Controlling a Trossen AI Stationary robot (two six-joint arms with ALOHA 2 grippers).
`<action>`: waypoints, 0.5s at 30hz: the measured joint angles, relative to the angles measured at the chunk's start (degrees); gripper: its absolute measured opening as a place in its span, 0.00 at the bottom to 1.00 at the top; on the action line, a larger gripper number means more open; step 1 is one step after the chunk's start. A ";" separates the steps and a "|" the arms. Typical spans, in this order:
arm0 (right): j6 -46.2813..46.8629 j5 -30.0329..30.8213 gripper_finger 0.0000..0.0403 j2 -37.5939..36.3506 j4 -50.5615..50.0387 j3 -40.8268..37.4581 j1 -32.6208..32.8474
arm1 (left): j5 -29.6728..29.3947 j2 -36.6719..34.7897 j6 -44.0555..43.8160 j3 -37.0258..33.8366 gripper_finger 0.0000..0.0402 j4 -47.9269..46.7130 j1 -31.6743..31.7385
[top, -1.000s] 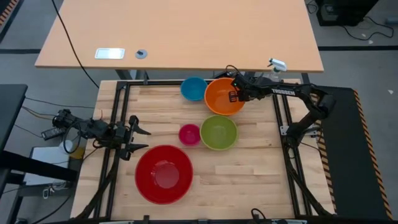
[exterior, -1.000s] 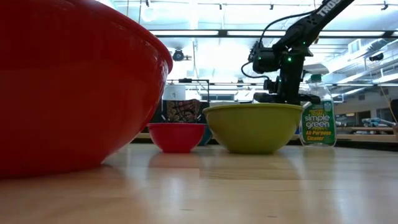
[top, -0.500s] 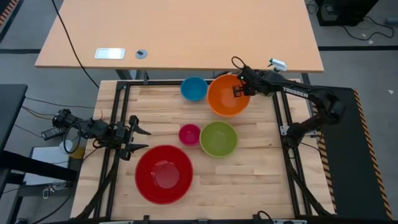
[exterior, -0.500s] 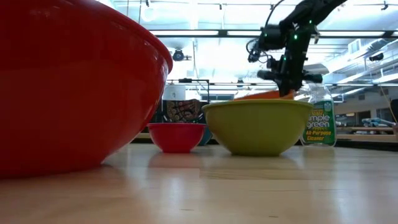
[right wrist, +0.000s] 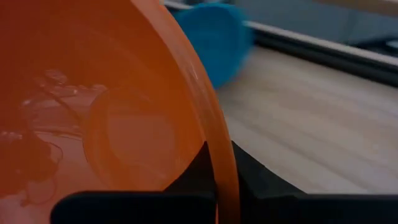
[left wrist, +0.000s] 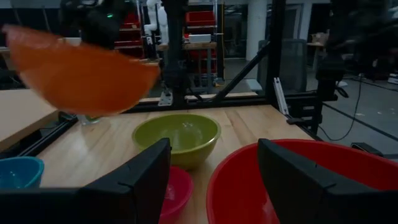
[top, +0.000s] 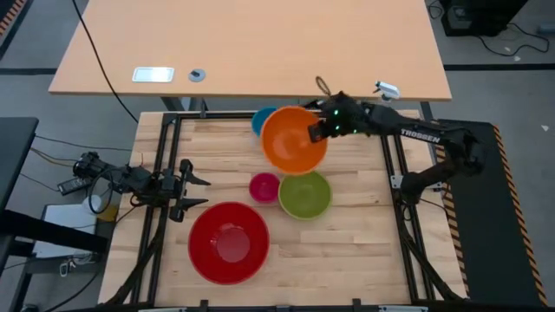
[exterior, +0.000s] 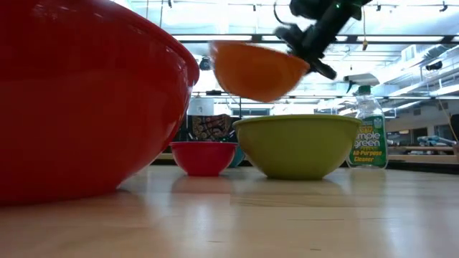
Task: Nest bowls inside each other
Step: Stack the orange bowl onto the large red bowl
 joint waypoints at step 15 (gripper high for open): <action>2.98 10.86 0.05 18.78 -4.40 22.72 27.01 | -1.71 -0.04 0.44 7.31 0.60 -4.10 -0.02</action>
